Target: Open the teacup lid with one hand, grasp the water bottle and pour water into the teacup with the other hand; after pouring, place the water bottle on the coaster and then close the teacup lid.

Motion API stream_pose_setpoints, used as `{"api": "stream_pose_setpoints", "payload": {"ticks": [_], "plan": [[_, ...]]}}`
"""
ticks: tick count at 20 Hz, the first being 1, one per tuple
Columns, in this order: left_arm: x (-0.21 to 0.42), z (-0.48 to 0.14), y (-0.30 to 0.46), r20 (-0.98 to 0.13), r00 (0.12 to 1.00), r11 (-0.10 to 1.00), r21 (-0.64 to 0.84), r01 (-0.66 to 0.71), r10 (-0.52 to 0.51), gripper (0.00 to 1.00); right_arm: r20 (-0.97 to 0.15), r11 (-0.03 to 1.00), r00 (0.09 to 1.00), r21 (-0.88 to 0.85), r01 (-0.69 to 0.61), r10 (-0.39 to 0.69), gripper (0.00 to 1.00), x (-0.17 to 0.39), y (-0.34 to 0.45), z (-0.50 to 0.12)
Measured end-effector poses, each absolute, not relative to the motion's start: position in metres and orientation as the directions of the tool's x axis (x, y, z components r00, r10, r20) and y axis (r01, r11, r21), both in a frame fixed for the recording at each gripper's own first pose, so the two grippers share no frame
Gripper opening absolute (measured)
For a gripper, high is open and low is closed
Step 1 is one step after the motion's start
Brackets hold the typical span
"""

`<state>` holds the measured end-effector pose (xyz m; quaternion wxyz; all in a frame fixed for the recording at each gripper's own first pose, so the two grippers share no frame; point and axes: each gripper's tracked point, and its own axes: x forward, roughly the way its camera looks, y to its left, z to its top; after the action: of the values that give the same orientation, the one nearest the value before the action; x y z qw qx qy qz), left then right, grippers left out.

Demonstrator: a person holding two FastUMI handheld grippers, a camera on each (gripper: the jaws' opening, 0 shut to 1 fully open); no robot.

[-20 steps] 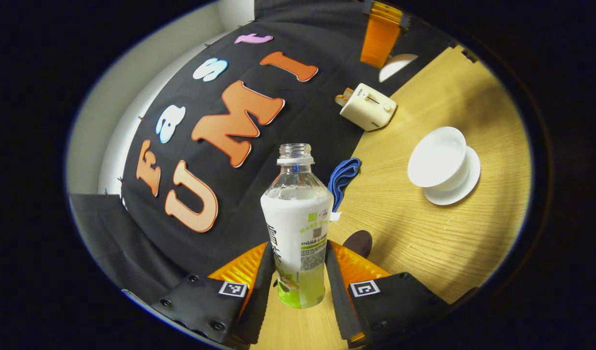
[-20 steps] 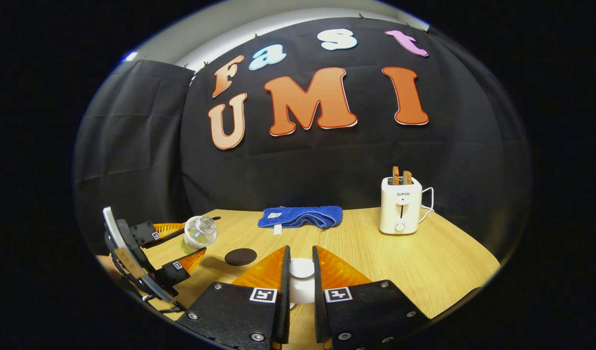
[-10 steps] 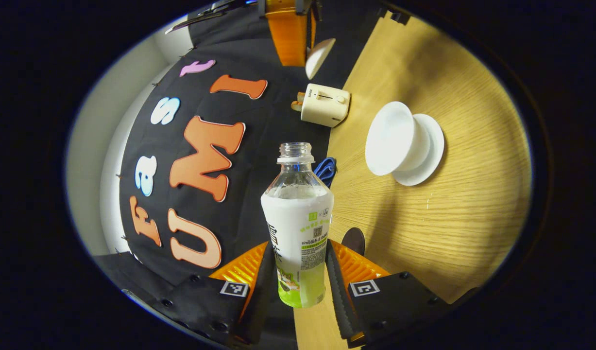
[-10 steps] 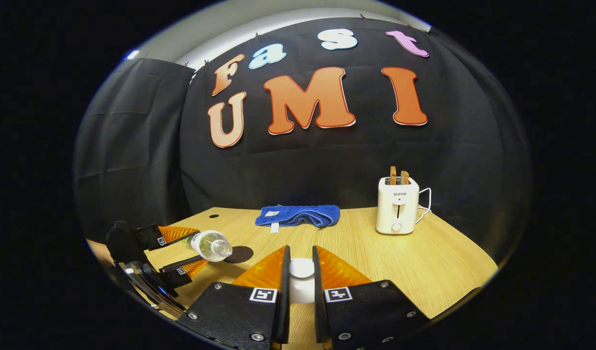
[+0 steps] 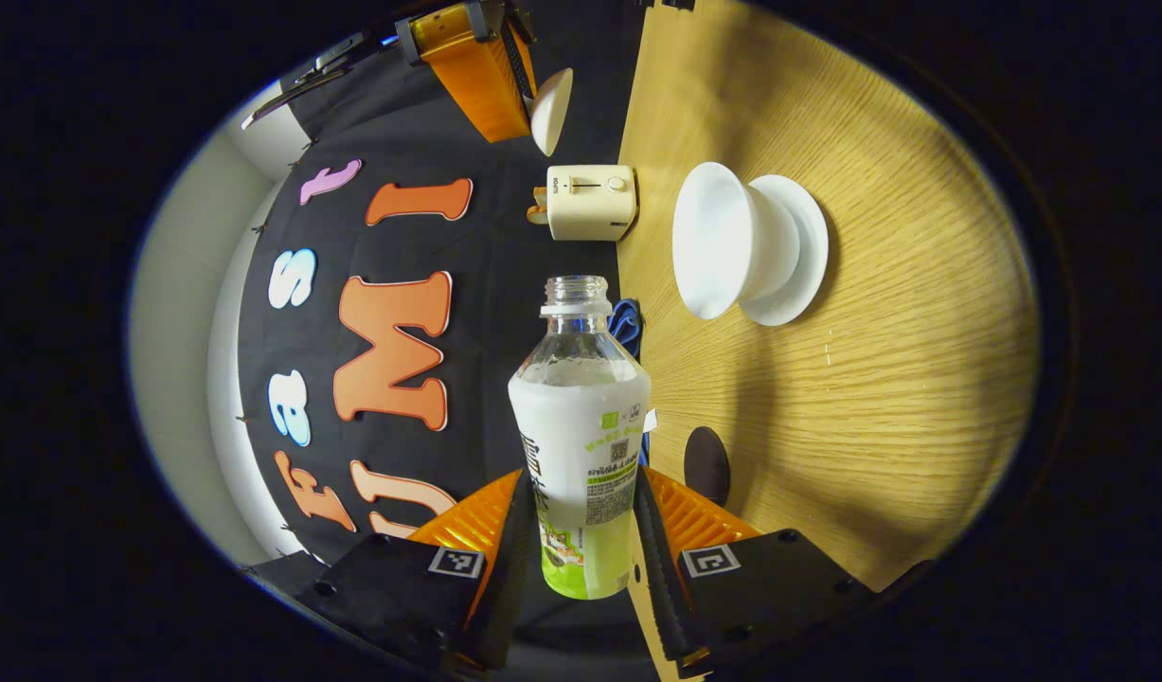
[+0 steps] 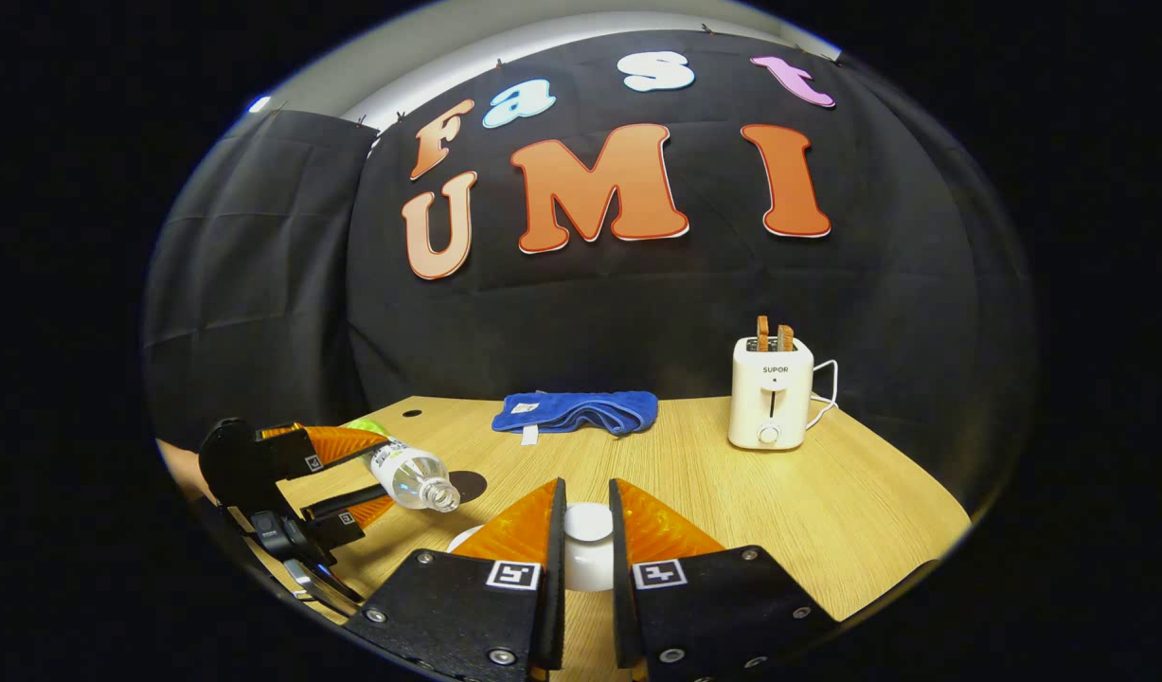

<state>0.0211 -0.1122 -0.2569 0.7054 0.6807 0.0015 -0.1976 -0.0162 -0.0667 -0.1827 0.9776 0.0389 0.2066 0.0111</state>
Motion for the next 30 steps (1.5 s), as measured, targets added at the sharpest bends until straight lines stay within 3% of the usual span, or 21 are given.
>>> {"api": "stream_pose_setpoints", "payload": {"ticks": [30], "plan": [[0.016, -0.244, -0.125, -0.217, 0.928, -0.262, 0.955, 0.138, -0.303, 0.61, -0.430, 0.999, 0.901, 0.031, -0.045, 0.054, 0.22, -0.022, -0.059, -0.197]]}}
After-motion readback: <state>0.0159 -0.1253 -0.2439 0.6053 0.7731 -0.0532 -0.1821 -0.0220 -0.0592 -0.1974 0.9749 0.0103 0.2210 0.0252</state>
